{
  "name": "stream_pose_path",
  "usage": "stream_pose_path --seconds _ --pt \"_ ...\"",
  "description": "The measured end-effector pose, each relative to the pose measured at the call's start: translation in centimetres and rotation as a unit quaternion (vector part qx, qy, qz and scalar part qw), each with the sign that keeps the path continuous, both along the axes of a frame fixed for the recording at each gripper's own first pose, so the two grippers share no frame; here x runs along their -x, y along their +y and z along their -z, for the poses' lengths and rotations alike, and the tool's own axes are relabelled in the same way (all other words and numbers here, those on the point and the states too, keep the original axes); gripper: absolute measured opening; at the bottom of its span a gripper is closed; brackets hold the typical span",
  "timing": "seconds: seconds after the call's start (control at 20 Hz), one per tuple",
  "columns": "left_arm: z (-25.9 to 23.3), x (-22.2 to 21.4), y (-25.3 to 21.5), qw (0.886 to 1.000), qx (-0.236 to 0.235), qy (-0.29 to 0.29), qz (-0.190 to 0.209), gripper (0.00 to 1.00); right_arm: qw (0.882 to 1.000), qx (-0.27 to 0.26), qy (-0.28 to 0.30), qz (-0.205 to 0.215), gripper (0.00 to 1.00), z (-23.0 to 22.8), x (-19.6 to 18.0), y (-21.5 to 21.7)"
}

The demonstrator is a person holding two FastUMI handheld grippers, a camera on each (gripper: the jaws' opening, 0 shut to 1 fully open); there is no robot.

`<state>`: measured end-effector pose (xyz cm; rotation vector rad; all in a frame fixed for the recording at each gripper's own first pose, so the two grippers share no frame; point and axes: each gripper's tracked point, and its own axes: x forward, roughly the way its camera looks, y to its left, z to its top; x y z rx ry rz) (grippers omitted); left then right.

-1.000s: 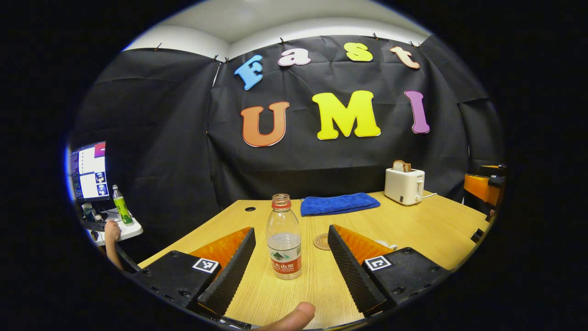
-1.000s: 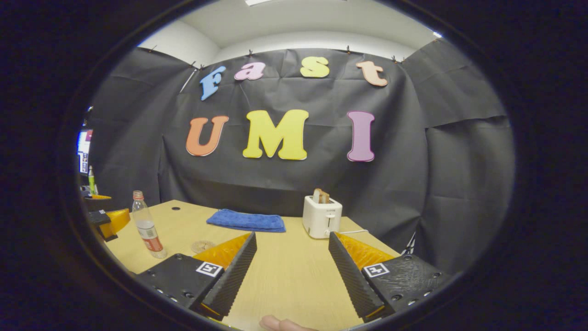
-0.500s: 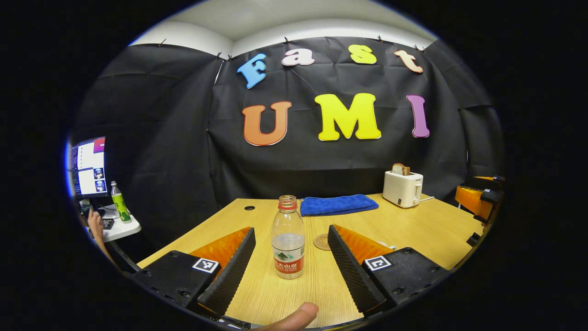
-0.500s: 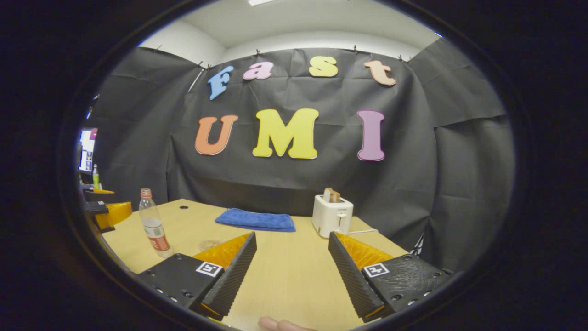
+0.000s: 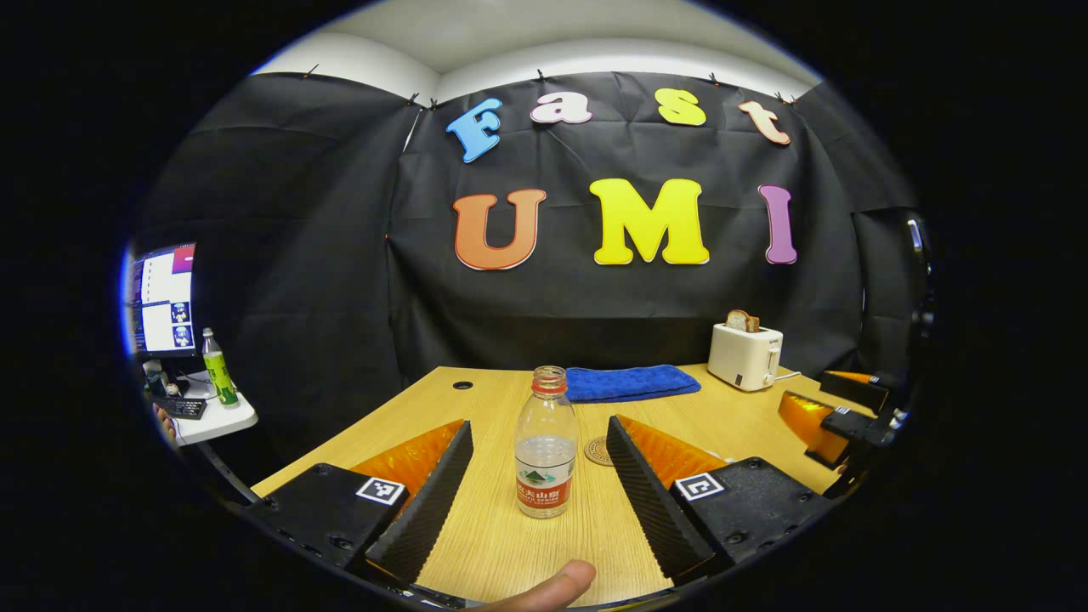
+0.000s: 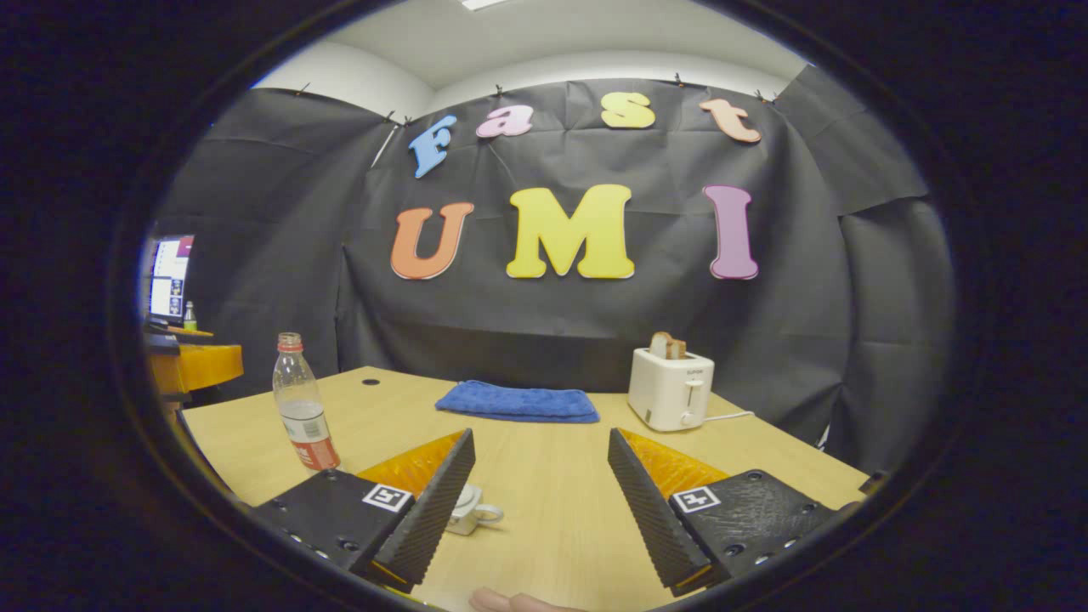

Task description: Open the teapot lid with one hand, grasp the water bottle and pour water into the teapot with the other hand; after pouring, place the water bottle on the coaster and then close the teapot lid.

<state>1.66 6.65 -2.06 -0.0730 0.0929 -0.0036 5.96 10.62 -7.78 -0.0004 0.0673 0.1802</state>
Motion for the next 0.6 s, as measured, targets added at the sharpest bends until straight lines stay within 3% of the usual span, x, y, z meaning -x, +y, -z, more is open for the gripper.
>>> stream_pose_path --seconds 0.25,0.6 --pt "0.5 -0.3 2.3 1.000 0.013 0.009 -0.019 0.99 0.999 -0.014 0.019 -0.024 0.95 2.9 -2.7 4.7" --pt "1.1 -0.9 4.1 0.999 -0.017 0.014 -0.038 0.99 0.998 0.011 0.059 -0.021 0.95 7.1 -5.3 7.8"
